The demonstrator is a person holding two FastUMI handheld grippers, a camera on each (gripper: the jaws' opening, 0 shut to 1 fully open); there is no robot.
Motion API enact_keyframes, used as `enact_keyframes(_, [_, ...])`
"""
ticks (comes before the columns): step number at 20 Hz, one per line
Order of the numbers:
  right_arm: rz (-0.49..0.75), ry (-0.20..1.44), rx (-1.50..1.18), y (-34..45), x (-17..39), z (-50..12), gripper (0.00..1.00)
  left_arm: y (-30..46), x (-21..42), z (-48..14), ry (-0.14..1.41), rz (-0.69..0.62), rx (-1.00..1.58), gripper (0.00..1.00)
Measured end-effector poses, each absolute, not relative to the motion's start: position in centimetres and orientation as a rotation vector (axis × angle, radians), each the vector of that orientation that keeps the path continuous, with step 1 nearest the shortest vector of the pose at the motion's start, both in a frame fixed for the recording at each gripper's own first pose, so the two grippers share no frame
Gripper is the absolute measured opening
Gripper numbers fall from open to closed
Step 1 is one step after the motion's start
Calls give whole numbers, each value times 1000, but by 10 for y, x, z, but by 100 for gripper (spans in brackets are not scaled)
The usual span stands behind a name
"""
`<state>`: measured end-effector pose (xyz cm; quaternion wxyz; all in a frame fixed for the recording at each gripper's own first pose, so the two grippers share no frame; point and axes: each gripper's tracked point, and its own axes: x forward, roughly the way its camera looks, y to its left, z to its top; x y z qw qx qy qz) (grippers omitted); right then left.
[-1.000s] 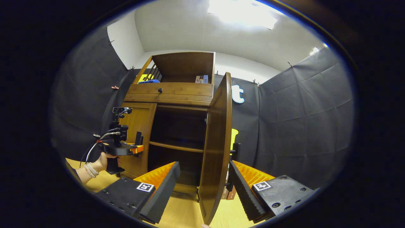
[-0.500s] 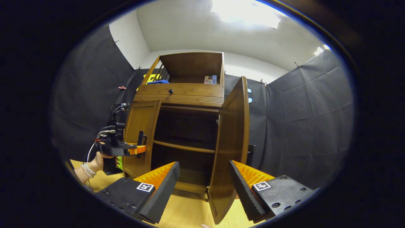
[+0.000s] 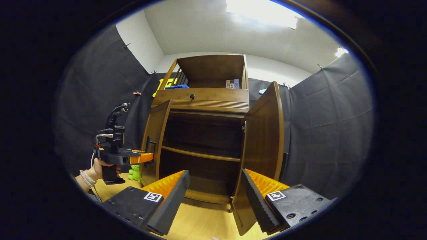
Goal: Open the right door of the double-door shoe cabinet with the right hand, and open the left door with the left hand.
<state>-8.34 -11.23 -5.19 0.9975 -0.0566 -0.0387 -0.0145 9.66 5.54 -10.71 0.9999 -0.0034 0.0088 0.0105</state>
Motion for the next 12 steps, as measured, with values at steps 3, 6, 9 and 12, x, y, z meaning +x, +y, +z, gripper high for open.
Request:
enact_keyframes(3, [-2,-68,-90,-101,-82,-55,98,66,77,-106,22,28,-6,31])
enact_keyframes(6, [27,-69,-72,-88,-78,-55,96,79,57,-103,24,42,12,31])
enact_keyframes(9, [52,-81,-61,-72,-75,-54,97,90,42,-101,27,57,19,31])
enact_keyframes(12, [84,-79,-47,-55,-71,-56,99,103,27,-98,28,78,29,31])
